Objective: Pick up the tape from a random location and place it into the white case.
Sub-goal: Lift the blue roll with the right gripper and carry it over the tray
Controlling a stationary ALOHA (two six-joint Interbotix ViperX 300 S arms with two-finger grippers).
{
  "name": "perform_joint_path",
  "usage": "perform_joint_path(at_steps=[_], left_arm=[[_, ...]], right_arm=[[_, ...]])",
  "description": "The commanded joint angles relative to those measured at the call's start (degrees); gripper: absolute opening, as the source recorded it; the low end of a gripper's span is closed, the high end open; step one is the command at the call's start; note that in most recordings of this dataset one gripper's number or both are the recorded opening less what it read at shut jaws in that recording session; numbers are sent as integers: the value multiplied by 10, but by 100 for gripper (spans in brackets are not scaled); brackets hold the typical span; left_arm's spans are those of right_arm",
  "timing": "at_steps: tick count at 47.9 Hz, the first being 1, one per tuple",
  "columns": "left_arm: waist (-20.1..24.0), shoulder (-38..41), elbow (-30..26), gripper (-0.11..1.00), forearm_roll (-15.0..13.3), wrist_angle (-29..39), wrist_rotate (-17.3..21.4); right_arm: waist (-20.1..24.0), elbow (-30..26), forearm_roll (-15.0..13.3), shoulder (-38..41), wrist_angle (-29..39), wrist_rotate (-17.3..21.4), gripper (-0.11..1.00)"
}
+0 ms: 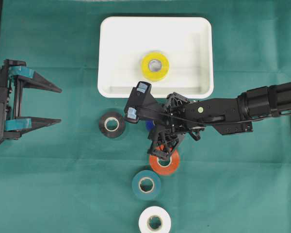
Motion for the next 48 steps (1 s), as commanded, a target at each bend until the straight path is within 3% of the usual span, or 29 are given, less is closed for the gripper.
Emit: perform_joint_path(at_steps=[1, 15, 22, 37, 48], left_arm=[[2, 4, -6, 91, -1, -4, -1], [2, 3, -6, 91, -1, -4, -1], [2, 4, -6, 91, -1, -4, -1], [2, 4, -7, 91, -1, -5, -1], [2, 4, -7, 91, -1, -4, -1]], right_arm=[[4, -8, -2, -23, 4, -1, 34], [6, -11, -4, -99, 69, -3, 30], [7, -21, -11, -142, 134, -3, 30], [9, -79, -53, -189, 258, -5, 30], [16, -126, -59, -198, 323, -24, 30]])
